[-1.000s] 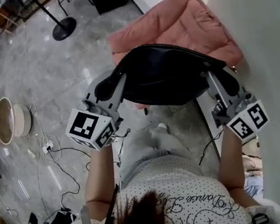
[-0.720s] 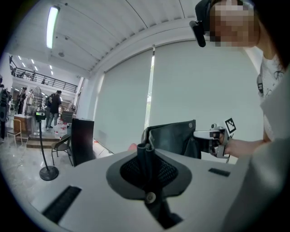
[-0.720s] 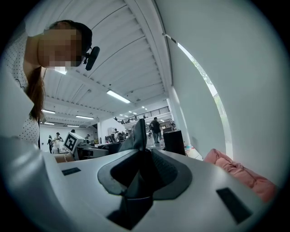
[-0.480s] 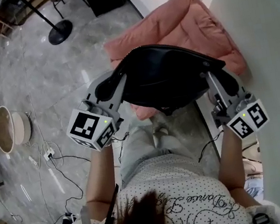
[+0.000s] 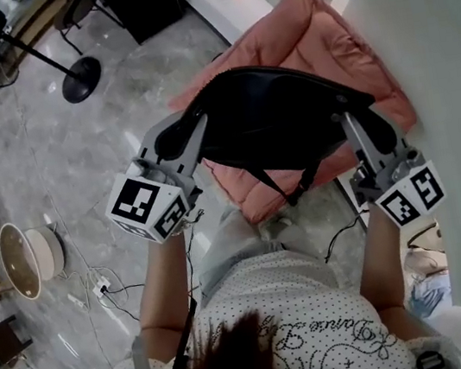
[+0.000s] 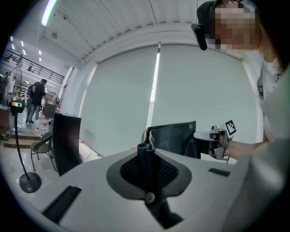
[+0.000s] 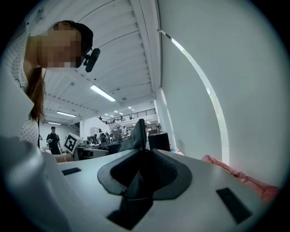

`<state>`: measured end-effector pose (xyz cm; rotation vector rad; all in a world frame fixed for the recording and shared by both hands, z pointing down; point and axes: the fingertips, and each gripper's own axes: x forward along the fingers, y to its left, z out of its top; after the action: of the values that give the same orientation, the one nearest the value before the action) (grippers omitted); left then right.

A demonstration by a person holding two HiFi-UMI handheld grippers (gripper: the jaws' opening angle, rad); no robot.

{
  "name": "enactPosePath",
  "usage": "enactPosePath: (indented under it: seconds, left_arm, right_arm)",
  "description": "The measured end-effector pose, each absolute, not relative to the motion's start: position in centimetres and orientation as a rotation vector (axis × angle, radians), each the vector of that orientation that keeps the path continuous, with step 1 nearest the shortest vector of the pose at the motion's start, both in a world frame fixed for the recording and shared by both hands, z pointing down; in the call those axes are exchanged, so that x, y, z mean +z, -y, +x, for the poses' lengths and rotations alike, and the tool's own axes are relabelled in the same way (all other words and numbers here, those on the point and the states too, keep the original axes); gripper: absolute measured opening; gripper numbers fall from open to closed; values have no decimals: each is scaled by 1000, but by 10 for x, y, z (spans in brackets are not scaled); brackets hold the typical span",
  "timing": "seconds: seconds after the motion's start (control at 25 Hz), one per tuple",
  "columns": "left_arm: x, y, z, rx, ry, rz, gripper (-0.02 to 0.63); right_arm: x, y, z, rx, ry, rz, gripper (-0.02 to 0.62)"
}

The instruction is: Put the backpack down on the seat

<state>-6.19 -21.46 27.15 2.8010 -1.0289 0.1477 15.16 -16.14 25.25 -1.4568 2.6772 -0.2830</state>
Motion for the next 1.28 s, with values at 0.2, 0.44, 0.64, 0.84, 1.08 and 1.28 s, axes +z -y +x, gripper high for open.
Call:
enactPosePath:
  seconds: [0.2,0.44,0.64,0.84,1.08,1.28]
  left_arm:
    - [267,266,-78,142,972,2812,25]
    - [278,304,-82,203,934,2817,25]
    - [303,315,-73,274,901,2782,26]
    - [349,322,-63,302,856,2720,26]
    - [431,320,-55,365,823,2602,26]
    - [499,321,-53,435,837,2539,26]
  right_arm:
    - [247,201,132,-292,-2632,-1516,98]
    - [272,228,125,-408,-2623,-1555,97]
    - [306,240,136,-520,-2633,-1575,98]
    - [361,250,148,-666,-2653,-1584,98]
    - [442,252,160,-859,-2739,-1583,98]
    - [514,258,161,-1047,-2746,-1564,97]
